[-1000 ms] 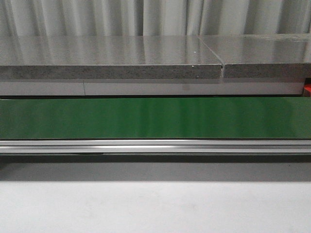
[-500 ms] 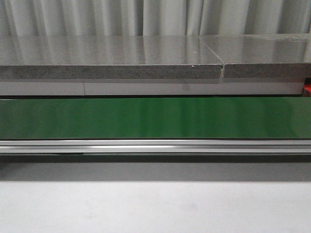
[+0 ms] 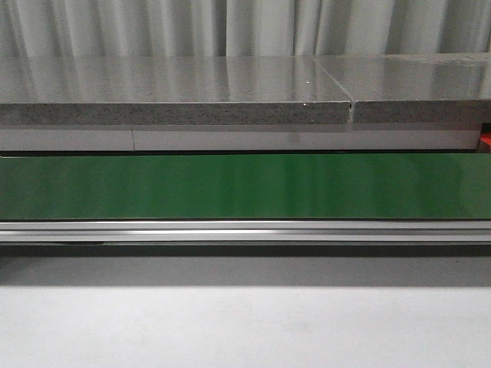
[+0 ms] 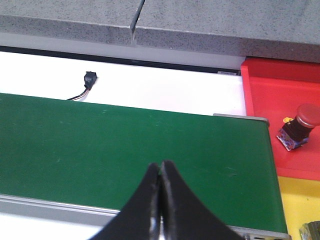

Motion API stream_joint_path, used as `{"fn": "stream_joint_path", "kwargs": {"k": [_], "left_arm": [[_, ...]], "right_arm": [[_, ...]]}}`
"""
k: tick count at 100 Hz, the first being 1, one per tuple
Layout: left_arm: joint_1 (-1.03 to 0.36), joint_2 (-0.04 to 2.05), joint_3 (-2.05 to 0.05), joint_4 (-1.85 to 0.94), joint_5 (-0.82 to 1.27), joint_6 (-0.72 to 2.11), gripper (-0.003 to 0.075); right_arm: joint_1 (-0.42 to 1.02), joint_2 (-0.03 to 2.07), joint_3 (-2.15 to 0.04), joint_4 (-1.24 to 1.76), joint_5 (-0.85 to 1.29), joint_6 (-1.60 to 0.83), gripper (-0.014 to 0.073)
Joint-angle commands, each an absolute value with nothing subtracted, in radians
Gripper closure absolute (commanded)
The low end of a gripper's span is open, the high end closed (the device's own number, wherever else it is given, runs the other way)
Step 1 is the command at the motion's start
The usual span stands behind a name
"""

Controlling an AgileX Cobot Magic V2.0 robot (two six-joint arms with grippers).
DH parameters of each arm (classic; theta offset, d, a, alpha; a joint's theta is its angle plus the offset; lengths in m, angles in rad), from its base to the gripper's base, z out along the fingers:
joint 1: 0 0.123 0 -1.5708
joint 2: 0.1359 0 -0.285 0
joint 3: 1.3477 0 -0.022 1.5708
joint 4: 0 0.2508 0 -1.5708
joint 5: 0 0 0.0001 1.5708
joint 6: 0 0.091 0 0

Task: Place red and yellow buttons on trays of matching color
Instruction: 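Move the left gripper over the next red push-button, then lower the left gripper and grasp the red push-button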

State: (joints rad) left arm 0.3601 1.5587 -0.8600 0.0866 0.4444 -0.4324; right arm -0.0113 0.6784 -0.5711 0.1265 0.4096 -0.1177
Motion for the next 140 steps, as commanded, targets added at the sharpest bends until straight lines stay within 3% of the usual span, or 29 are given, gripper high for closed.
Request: {"fn": "stream_joint_path", "kwargs": {"k": [1,35,45,95,140], "left_arm": [[0.362,1.546,-0.903,0.085,0.394,-0.442,0.0078],[0.362,1.568,-0.909,0.085,0.369,-0.442,0.0083],[0.362,1.568,-0.909,0.085,0.379,-0.442,0.0129],[0.362,1.553,-0.909,0.085,0.408,-0.441,0.0741],[0.342,1.278,-0.909,0.034,0.417,-0.430,0.0739]], "right_arm": [[-0.009,0.677,-0.598,0.127,0.331,-0.126,0.0662],[-0.009,0.677,-0.598,0.127,0.331,-0.126,0.0662],[-0.009,0.677,-0.598,0.127,0.331,-0.126,0.0662],[-0.009,0.677,-0.598,0.127,0.331,-0.126,0.0662],[-0.009,0.677,-0.598,0.127,0.331,-0.126,0.0662]]}}
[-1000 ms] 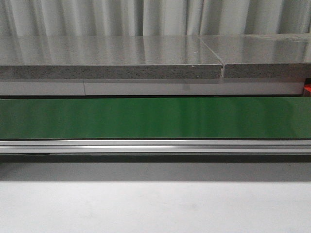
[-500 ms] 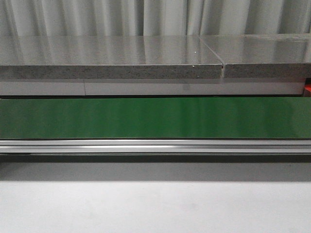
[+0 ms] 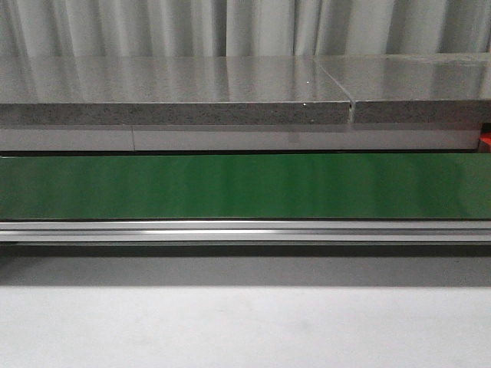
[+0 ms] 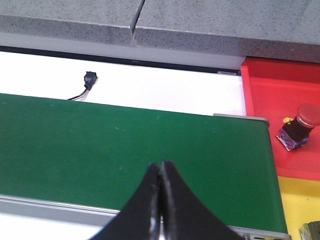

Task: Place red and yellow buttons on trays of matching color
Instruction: 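Lower the left gripper and grasp the red push-button, then set the red button on the green belt and open the left gripper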

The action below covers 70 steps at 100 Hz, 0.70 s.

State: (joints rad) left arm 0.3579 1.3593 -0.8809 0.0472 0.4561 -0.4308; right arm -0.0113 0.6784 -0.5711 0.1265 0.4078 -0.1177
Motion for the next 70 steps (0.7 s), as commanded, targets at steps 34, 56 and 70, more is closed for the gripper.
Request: {"fn": "stream_joint_path", "kwargs": {"k": [34,56,70], "left_arm": [[0.148,1.254,-1.039,0.032,0.514,-0.344,0.0739],[0.044,1.356,-1.100,0.032,0.533,-0.329,0.0739],[0.029,1.433,-1.116,0.032,0.551,-0.327,0.0739]], "right_arm": [[-0.009,0.677,-0.598,0.127,0.330,-0.126,0.0662],[-0.009,0.677,-0.598,0.127,0.331,-0.126,0.0662],[-0.009,0.677,-0.598,0.127,0.331,-0.126,0.0662]]}}
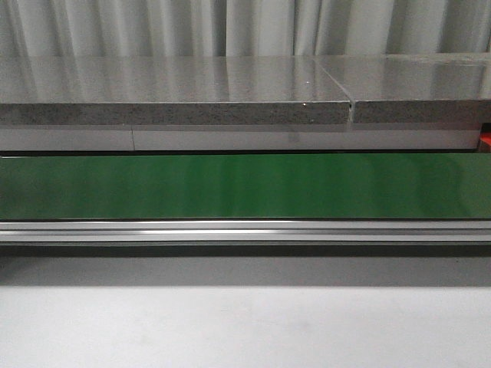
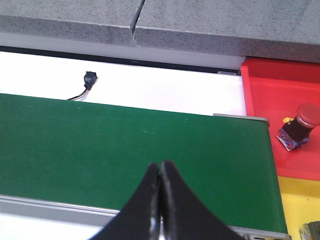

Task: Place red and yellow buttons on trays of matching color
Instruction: 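Set the red button on the green belt and open the left gripper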

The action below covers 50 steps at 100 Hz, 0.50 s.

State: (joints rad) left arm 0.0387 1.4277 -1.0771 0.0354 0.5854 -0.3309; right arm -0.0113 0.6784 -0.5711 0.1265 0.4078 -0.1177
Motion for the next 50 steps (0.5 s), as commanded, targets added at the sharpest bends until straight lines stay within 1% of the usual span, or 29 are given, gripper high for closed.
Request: {"fn": "stream_joint_path", "kwargs": {"k": [1,18,38,45,50], "left_arm": [[0.029,1.436,-1.116,0.032,0.550,-0.327,0.0739],[0.029,1.496,-1.116,0.036,0.570,-0.325,0.0739],[0.029,1.520,-1.116,0.036,0.588,-0.321,0.0730],[0.029,1.520,-1.116,0.034,0.592,-0.299,0.0684],[0.029,1.520,-1.116,0.032,0.595,-0.294,0.0615]], "right_arm": [[-0.009,0.677,-0.598,0.127,0.331,-0.126,0.0662],[-0.009,0.677,-0.598,0.127,0.331,-0.126,0.0662],[-0.009,0.677,-0.598,0.127,0.331,-0.126,0.0662],[-0.009,0.677,-0.598,0.127,0.331,-0.126,0.0662],[-0.009,0.677,-0.598,0.127,0.331,-0.126,0.0662]]}}
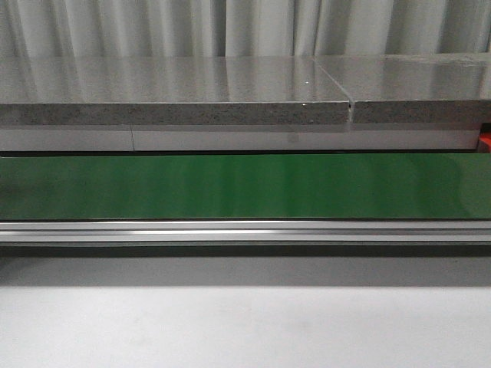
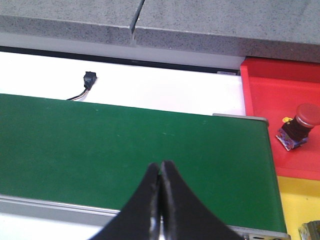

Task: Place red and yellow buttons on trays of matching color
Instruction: 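Set the red button on the green belt and open the left gripper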

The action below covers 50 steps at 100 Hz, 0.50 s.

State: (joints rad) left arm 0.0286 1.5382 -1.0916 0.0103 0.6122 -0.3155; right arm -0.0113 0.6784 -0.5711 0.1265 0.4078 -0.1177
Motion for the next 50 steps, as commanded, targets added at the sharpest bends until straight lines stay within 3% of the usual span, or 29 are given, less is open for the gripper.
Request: {"fn": "stream_joint_path", "kwargs": {"k": [1,9,22,26,33,50], "left_arm": [[0.029,1.520,-1.116,0.032,0.595,-0.289,0.0605],[0.029,1.520,-1.116,0.013,0.592,-0.262,0.0463],[0.029,1.520,-1.116,-0.029,0.580,-0.222,0.0153],[0.029,1.520,-1.116,-0.029,0.580,-0.220,0.0102],[0.029,1.520,-1.118,-0.029,0.580,-0.220,0.0063],[0.029,1.518,-1.154,-0.036,0.582,-0.203,0.0071]], "right_arm": [[-0.009,0.677,-0.598,0.127,0.331,-0.126,0.0662],[-0.009,0.677,-0.598,0.127,0.331,-0.126,0.0662],[-0.009,0.677,-0.598,0.127,0.331,-0.126,0.0662],[-0.009,0.677,-0.598,0.127,0.331,-0.126,0.0662],[-0.009,0.677,-0.598,0.127,0.331,-0.126,0.0662],[-0.009,0.677,-0.598,0.127,0.331,-0.126,0.0662]]}}
